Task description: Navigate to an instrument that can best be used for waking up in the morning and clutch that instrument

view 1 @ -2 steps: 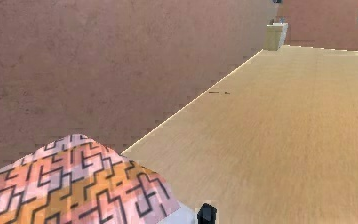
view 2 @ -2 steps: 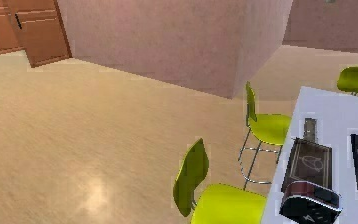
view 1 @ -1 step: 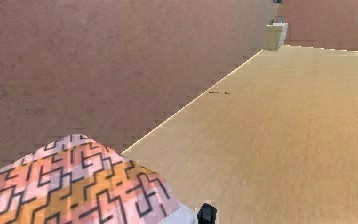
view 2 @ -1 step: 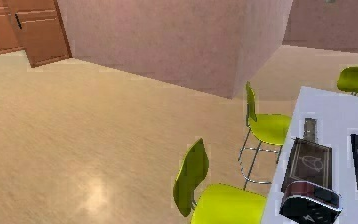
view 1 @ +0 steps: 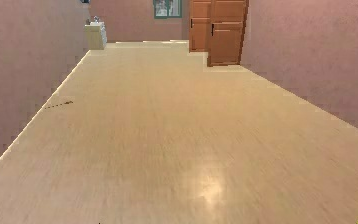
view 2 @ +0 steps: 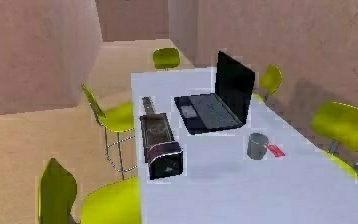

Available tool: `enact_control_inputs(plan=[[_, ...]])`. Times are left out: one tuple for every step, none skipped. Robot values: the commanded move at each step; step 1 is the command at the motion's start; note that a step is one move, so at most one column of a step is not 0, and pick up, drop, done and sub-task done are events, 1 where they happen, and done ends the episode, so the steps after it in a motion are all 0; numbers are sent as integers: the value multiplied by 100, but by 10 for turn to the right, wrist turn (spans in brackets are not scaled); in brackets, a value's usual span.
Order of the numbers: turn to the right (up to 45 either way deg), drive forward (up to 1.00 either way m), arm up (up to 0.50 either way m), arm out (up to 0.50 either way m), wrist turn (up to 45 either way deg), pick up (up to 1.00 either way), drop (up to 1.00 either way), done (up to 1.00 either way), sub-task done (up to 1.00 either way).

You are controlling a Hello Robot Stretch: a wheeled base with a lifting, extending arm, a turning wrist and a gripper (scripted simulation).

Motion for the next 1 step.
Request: enact_control_inputs(plan=[[0,35,0,0,0,0,0,0,0]])
